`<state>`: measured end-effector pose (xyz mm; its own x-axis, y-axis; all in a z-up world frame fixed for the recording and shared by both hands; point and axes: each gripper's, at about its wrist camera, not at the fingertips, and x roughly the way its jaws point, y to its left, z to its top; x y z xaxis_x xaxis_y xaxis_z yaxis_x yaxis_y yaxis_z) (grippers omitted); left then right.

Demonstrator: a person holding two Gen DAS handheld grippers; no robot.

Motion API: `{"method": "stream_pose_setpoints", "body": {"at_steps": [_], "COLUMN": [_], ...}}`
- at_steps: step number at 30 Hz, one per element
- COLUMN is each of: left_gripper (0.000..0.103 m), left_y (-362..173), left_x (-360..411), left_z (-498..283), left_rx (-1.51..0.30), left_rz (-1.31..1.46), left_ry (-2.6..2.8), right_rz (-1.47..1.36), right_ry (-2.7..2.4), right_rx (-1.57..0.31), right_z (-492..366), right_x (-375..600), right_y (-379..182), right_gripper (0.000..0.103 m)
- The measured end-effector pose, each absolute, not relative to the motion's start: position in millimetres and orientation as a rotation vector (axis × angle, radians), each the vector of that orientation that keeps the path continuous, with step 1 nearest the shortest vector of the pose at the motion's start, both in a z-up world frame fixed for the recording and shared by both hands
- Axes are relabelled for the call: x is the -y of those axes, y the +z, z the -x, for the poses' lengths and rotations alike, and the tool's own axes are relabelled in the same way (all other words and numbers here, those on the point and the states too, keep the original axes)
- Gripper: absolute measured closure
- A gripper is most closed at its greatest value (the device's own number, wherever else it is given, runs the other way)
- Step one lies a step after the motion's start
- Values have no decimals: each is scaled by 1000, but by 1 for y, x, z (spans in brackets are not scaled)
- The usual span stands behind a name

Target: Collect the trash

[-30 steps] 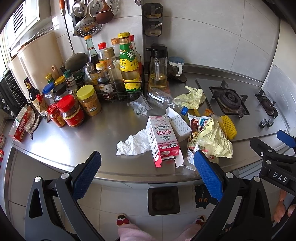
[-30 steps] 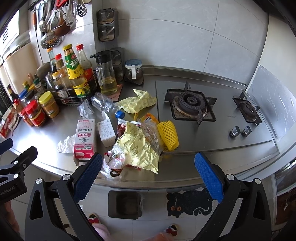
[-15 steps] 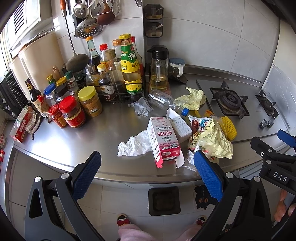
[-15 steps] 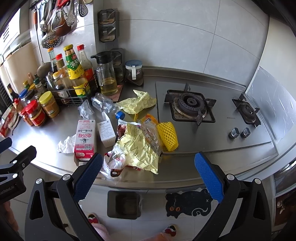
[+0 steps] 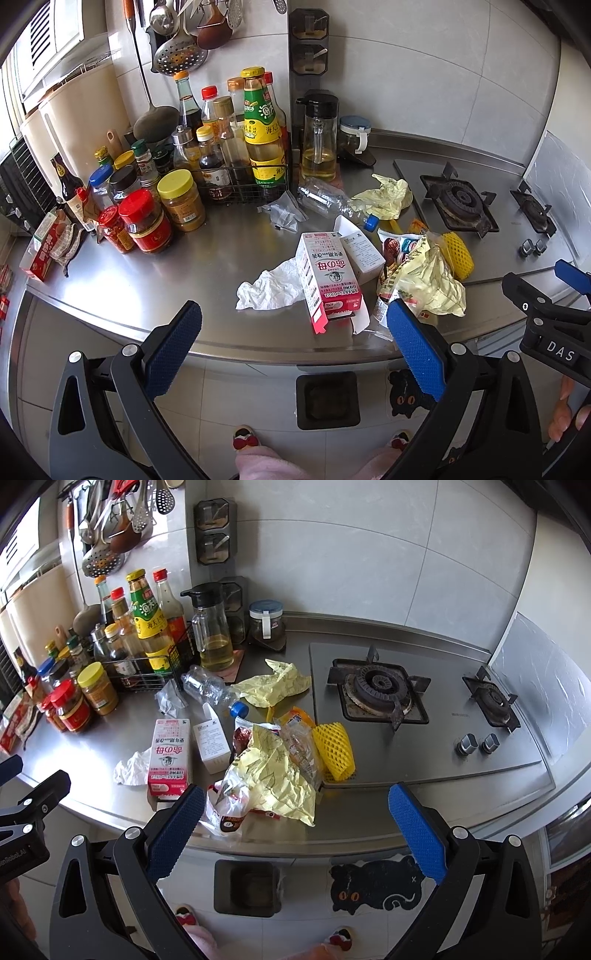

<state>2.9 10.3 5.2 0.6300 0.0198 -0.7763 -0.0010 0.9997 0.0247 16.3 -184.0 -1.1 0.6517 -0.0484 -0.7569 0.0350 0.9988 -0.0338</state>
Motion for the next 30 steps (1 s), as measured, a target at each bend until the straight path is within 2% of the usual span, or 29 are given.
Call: {"method": "stream_pose_setpoints", "body": {"at_steps": [21, 25, 30], "left_gripper": [8, 8, 8], "left_y": [-1, -8, -32], "left_x": [-17, -25, -32], "left_z": [-25, -39, -68], "left_rx": [-872, -848, -913], "left_rz": [24, 48, 73], "left_ry": [-13, -8, -13], "right_rz": [-72, -97, -145], "right_ry": [3, 34, 43], "right_rx": [-827, -852, -931], "right_z": [-35, -58, -89], "right_x": [204, 217, 229], "right_y": [-4, -12, -37], "right_gripper": [3, 3, 3]}}
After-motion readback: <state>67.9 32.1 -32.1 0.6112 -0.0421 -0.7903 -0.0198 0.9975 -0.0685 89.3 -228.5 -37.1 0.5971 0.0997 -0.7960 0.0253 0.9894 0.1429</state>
